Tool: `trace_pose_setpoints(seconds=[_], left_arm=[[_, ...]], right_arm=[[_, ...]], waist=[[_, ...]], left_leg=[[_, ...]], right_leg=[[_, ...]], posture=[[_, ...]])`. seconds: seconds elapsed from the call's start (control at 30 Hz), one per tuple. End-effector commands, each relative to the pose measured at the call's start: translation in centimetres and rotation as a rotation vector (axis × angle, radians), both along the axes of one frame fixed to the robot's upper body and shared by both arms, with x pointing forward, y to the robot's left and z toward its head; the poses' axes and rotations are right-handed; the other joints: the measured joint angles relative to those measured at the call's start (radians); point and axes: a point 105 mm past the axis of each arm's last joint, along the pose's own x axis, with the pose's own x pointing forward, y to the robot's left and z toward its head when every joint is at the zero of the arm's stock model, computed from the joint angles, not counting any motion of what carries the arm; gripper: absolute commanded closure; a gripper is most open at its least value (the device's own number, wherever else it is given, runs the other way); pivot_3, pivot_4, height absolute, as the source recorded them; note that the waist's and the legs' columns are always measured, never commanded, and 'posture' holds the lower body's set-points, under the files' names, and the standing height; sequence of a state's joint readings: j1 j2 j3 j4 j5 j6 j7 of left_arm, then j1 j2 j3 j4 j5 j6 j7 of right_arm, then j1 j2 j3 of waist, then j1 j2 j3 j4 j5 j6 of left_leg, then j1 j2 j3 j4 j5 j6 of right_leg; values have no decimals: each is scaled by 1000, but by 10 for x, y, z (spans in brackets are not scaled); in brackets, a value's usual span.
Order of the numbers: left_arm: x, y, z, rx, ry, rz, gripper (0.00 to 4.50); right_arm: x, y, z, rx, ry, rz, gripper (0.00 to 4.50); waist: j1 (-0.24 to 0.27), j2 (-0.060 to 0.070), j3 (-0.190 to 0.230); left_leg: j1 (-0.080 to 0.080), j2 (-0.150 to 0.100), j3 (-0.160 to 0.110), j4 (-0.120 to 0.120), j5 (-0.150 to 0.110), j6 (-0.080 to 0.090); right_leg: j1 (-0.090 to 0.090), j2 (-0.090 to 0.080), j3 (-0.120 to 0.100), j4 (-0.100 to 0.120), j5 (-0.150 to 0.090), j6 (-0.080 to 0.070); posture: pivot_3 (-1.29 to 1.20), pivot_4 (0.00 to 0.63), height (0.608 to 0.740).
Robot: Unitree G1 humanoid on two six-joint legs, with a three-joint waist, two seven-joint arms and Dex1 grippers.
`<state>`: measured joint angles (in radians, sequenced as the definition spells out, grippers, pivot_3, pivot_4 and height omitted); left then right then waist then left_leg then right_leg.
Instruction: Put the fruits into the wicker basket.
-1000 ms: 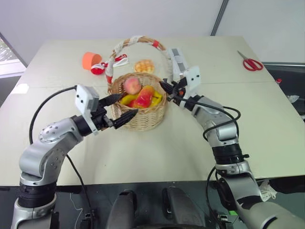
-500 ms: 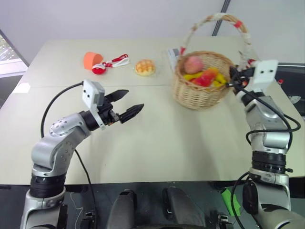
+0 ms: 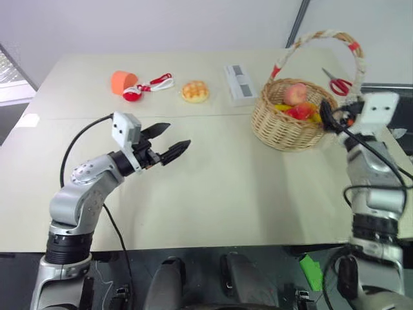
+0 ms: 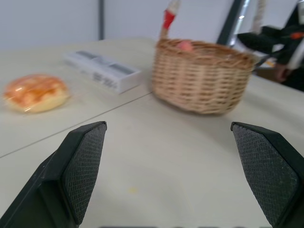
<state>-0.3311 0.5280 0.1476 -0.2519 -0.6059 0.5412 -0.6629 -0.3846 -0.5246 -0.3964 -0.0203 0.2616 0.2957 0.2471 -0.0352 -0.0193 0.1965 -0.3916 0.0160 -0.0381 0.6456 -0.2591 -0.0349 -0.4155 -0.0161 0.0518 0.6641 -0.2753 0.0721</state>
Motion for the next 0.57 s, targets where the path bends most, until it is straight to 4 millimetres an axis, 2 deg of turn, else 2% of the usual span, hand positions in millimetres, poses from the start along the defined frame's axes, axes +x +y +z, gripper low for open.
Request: trace_pose_setpoints(seconds=[0.03,0.17,0.23,0.4,0.57], left_arm=[[1,34,3,43,-28,122,0],[-4,67,-13,86,14,233,0],[-11,81,-23,78,40,273,0],[-25,98,-43,136,72,361,0],[-30,99,-44,103,59,385,0]], right_arm=[[-26,9,13,-55,-22,146,312],[-43,44,-12,-105,97,396,312],[-47,74,-29,-195,162,535,312],[-42,120,-43,-160,175,703,312],[-33,140,-49,-149,178,773,312]], waist=[[-2,0,0],[-13,0,0],[-14,0,0],[-8,0,0],[-1,0,0]], left_leg=[[0,0,0,0,0,0],[3,1,2,0,0,0],[3,4,3,0,0,0],[4,9,4,1,0,0],[2,8,4,1,0,0]], right_leg=[[0,0,0,0,0,0],[1,1,1,0,0,0],[1,3,2,0,0,0],[1,6,3,0,0,-1],[0,4,2,-1,0,-1]], posture=[[0,150,740],[0,150,740],[0,150,740],[0,150,740],[0,150,740]])
